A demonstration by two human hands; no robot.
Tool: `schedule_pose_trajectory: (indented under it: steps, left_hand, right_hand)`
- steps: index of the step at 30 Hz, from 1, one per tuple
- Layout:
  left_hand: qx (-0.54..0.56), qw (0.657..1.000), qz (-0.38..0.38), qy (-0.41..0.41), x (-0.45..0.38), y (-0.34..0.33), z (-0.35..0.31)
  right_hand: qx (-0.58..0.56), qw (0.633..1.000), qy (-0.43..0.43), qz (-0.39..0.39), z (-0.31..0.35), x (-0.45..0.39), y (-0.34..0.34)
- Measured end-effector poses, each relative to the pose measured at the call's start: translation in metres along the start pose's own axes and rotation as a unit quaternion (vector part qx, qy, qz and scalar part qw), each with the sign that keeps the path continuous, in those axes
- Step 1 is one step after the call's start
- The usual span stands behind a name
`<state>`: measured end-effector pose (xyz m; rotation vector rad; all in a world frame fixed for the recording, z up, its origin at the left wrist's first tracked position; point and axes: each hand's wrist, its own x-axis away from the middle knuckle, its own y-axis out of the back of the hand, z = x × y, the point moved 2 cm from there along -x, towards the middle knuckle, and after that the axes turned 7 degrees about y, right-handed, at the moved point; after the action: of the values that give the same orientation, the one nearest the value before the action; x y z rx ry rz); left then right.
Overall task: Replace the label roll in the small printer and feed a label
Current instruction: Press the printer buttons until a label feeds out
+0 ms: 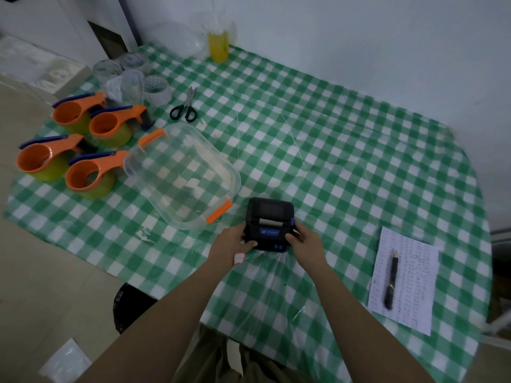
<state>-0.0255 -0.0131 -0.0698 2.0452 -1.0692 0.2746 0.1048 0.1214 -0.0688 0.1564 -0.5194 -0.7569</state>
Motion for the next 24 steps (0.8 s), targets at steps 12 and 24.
schedule_pose_trajectory:
  steps: [12,24]
  left_hand:
    - [-0.006,1.0,-0.002,-0.008,0.0022,0.0007,-0.0021]
    - [0.028,0.999,0.023,0.02,0.0022,0.0012,-0.003]
  right_hand:
    - [-0.004,1.0,0.0,0.002,-0.0027,-0.0006,-0.0003]
    - [-0.019,0.999,-0.011,-0.042,-0.0051,0.0047,-0.0001]
